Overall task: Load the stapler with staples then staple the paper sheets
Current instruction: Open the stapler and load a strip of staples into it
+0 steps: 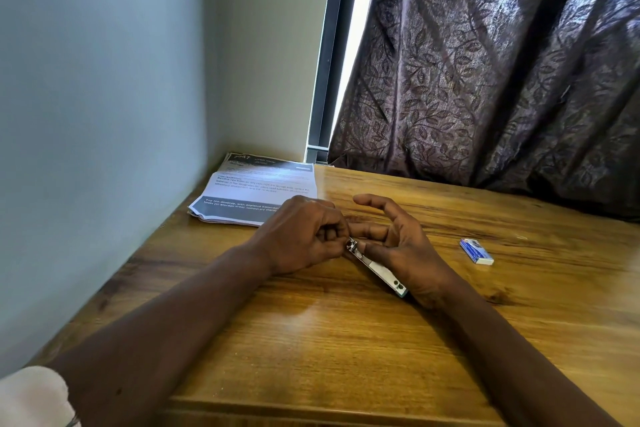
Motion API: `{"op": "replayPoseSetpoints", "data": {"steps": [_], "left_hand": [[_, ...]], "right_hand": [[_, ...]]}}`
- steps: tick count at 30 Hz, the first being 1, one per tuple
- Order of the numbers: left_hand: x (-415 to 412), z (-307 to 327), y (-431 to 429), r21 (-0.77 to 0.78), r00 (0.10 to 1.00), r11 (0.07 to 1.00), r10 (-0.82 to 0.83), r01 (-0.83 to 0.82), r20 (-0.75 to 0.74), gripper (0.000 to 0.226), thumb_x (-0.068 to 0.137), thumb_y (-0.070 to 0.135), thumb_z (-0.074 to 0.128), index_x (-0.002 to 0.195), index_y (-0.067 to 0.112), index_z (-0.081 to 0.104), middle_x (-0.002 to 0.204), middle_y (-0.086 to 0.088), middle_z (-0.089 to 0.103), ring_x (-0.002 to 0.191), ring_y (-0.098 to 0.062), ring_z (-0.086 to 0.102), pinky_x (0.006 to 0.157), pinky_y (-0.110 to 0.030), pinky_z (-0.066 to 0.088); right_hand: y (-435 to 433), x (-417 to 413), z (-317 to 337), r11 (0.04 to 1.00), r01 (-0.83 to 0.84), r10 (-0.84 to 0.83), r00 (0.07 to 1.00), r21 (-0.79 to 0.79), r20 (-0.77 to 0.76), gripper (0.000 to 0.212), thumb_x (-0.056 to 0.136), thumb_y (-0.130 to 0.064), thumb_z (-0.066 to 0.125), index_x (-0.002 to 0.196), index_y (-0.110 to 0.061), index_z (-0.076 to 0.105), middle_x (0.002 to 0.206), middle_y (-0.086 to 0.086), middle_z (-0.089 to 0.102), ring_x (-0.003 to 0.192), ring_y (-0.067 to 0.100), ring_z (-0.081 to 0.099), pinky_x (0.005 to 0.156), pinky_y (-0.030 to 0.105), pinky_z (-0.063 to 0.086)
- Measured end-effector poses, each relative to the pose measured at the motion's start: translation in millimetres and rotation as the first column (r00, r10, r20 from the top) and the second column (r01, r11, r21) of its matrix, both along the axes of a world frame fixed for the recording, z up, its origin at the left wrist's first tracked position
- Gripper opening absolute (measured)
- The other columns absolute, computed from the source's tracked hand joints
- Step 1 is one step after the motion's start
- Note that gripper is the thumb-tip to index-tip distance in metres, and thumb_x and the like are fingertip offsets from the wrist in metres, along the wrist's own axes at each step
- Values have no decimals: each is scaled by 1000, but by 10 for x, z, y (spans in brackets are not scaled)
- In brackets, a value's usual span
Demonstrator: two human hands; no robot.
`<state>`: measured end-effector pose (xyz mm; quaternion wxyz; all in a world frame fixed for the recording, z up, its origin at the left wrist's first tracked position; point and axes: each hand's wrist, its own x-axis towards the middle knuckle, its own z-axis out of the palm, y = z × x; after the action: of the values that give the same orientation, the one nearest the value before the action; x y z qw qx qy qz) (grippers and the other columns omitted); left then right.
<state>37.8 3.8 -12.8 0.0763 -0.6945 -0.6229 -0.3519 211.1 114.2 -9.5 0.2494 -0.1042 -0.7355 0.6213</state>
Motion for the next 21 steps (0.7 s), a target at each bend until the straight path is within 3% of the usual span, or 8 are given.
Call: {"op": "replayPoseSetpoints", "data": {"steps": [3,10,14,17,21], "left_hand": [[3,-8,11,-4,1000,1000,1,-1,-10,10,76,22,79,86,22,77,74,13,65,64,-5,60,57,-13,44],[-6,-33,37,-27,999,999,22,-21,44,13,73,21,81,84,22,74,70,16,64,63,-2,59,57,-12,44],[-27,-46,51,-2,984,1000,17,-17,177,12,75,14,81,82,21,74,67,13,65,59,1,58,57,-12,44],[-86,-42,47,40,966,999,17,-28,257,10,81,10,79,84,19,76,66,12,66,59,1,58,59,-11,44],[-115,-65,42,28,990,999,13,-17,137,17,83,21,80,98,28,75,82,15,67,70,-6,62,62,-16,48]], "right_hand": [[12,0,-2,1000,-9,9,1000,-27,17,65,87,23,57,139,-14,47,116,27,71,101,36,70,82,34,61],[67,2,2,995,-21,28,997,-97,67,58,89,19,58,136,-13,51,116,23,72,99,29,73,80,31,60],[91,40,15,991,-29,40,996,-134,79,55,90,24,51,134,-9,54,117,27,71,105,37,71,95,43,58],[98,48,24,984,-37,52,995,-173,82,54,90,25,48,134,-7,53,117,28,70,108,42,70,96,45,57],[93,51,47,984,-22,40,994,-174,98,53,91,24,46,133,-8,54,115,26,72,107,41,71,88,40,61]]}}
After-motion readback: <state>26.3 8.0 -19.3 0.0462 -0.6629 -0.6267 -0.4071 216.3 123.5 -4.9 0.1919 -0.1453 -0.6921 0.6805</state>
